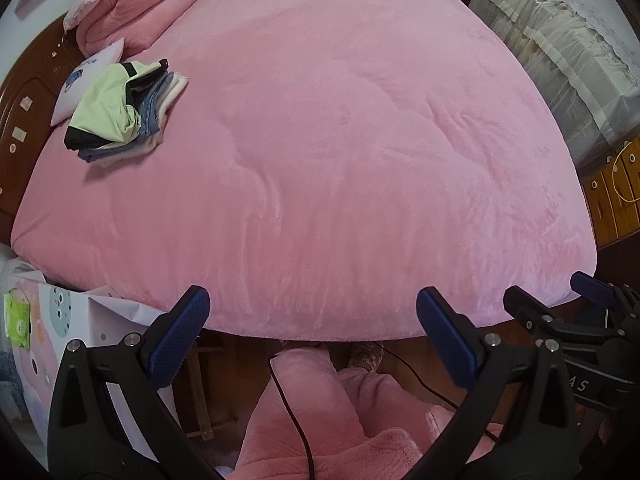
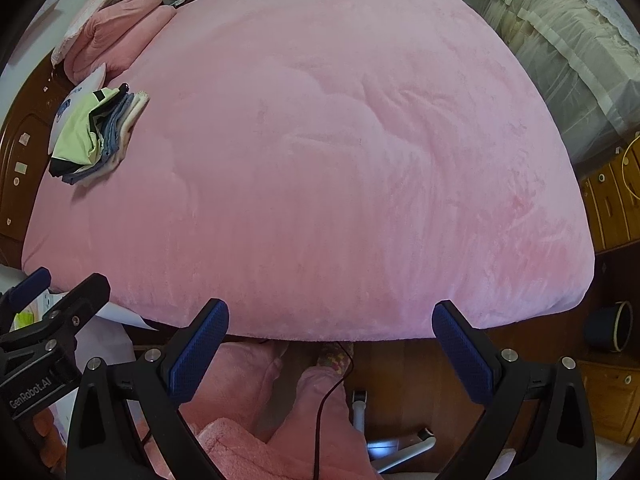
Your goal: Fold large clothes
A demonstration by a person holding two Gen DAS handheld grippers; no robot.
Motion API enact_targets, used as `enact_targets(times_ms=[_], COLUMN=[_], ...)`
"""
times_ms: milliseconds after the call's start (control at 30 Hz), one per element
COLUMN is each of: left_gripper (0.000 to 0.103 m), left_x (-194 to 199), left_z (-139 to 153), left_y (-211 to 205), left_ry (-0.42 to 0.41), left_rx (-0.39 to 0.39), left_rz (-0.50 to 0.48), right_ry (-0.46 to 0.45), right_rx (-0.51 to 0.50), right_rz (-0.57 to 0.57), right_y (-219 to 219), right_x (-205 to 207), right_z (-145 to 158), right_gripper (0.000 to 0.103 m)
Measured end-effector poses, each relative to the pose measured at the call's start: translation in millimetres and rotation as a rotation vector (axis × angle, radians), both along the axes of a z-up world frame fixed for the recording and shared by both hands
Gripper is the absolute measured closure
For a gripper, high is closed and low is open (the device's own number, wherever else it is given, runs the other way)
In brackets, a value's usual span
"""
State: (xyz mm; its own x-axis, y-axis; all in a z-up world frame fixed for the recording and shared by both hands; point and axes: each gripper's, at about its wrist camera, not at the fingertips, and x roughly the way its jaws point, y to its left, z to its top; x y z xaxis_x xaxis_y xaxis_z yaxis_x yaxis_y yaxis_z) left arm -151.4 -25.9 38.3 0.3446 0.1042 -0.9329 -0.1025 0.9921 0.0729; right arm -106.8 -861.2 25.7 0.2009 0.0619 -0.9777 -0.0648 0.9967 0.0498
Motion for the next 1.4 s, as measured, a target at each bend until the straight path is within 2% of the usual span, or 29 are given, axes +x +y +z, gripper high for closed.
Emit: enact_targets(times_ms=[800,1400], left_gripper=[0.000,0.000], left_x=[-11.8,-1.1], left_z=[20.3,21.6], left_y=[-6.7,-13.8], left_ry=[-0.081,-0.080], left_rx=[0.027,0.034], left_rz=[-0.007,-0.052], right_ry=[0.016,0.042], right_rx=[0.021,0.018], right_rz=[-0.030,-0.067], right_y=[-6.1,-2.0], right_x=[0.5,7.4], right_z=[-7.6,-17.3], right_gripper=[0.000,0.000])
